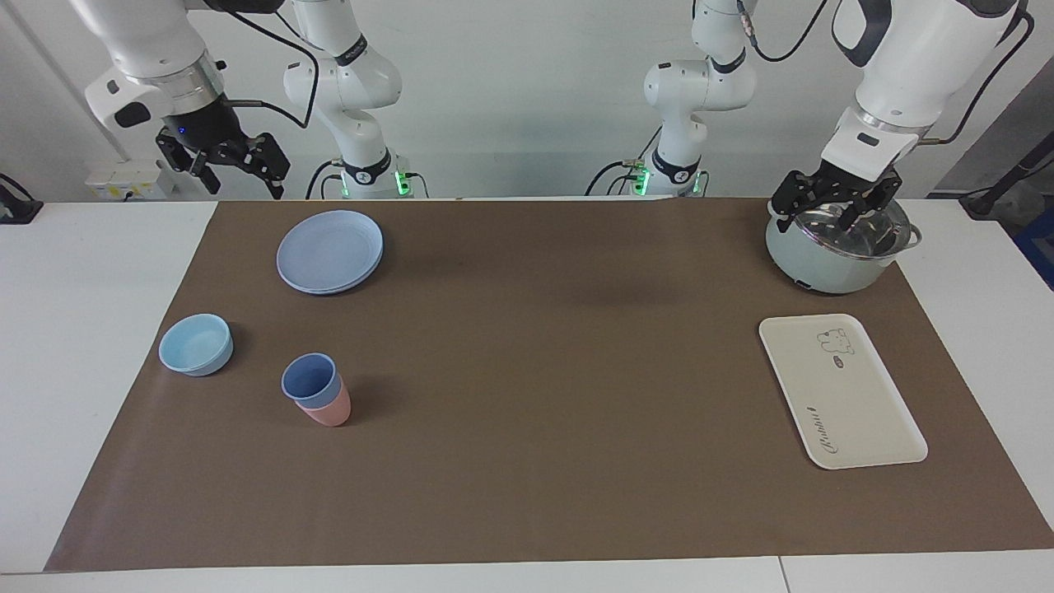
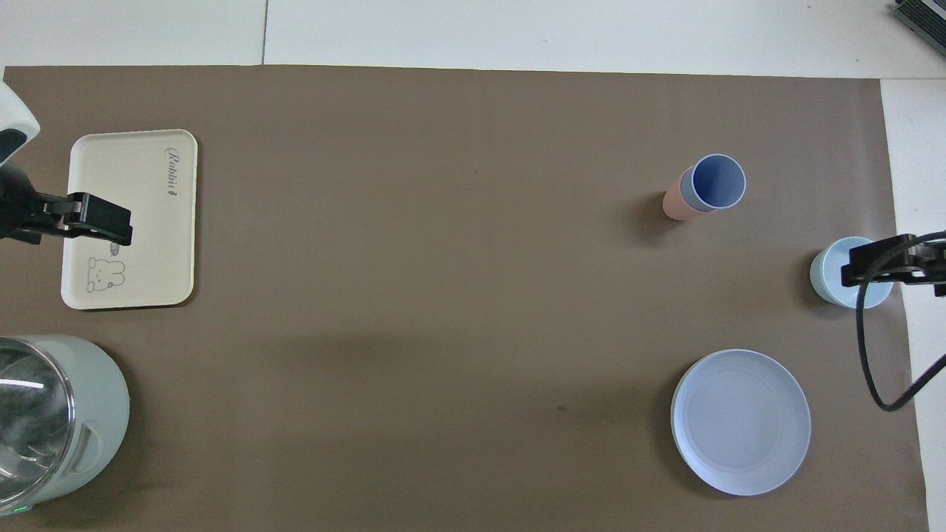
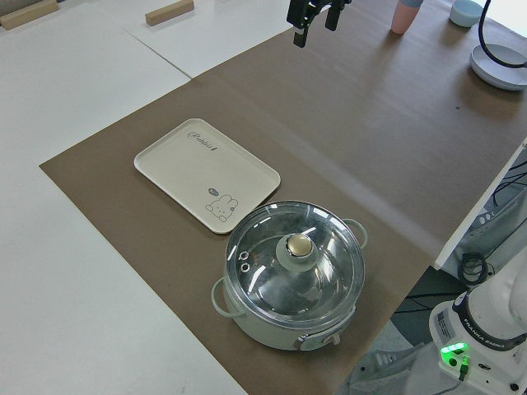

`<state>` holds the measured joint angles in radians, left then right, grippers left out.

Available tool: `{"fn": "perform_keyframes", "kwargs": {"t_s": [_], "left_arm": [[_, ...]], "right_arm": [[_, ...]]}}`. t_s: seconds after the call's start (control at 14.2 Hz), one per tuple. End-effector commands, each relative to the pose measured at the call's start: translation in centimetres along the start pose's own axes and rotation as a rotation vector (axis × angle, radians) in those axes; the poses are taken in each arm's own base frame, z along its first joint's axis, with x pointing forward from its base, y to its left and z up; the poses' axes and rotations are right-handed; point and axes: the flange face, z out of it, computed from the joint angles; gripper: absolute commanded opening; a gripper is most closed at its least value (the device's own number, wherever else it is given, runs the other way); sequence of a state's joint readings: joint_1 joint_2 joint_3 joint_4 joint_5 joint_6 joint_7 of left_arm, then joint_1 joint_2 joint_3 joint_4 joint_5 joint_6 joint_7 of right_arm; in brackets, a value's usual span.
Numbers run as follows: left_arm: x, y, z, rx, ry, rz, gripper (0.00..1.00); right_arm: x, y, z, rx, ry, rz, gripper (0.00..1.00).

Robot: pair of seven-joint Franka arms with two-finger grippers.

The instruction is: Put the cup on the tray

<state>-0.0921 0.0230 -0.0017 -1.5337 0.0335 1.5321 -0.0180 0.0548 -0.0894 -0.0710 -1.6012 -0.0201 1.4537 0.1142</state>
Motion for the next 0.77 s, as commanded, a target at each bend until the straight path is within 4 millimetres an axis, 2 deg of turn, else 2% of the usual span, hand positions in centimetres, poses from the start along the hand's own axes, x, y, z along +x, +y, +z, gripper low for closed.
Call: {"fn": "perform_keyframes", "kwargs": {"t_s": [0.0, 0.21, 0.35, 0.56, 0.63, 0.7], "left_arm": [[-0.8, -0.3, -0.2, 0.012, 0.005, -0.003, 1.0], [-0.8, -0.3, -0.1, 0.012, 0.002, -0.003, 1.0], [-0.8, -0.3, -0.1, 0.012, 0.003, -0.003, 1.0], [-0.8, -0.4, -0.2, 0.011, 0.005, -0.006, 1.0], [-0.8, -0.3, -0.1, 0.012, 0.003, -0.004, 1.0], [-0.8, -0.3, -0.1, 0.012, 0.003, -0.004, 1.0]], "right_arm": [[-0.2, 0.0, 0.1, 0.007, -0.006, -0.015, 1.0], [0.6, -0.2, 0.4, 0.028, 0.057, -0.016, 1.0], [1.6, 0.1, 1.7, 0.032, 0.127, -0.088, 1.0], [3.2, 1.6, 6.9, 0.022, 0.188, -0.379, 1.0], [3.5, 1.9, 8.9, 0.069, 0.205, -0.452, 1.0], [4.0, 2.8, 10.0, 0.122, 0.263, -0.488, 1.0]]}}
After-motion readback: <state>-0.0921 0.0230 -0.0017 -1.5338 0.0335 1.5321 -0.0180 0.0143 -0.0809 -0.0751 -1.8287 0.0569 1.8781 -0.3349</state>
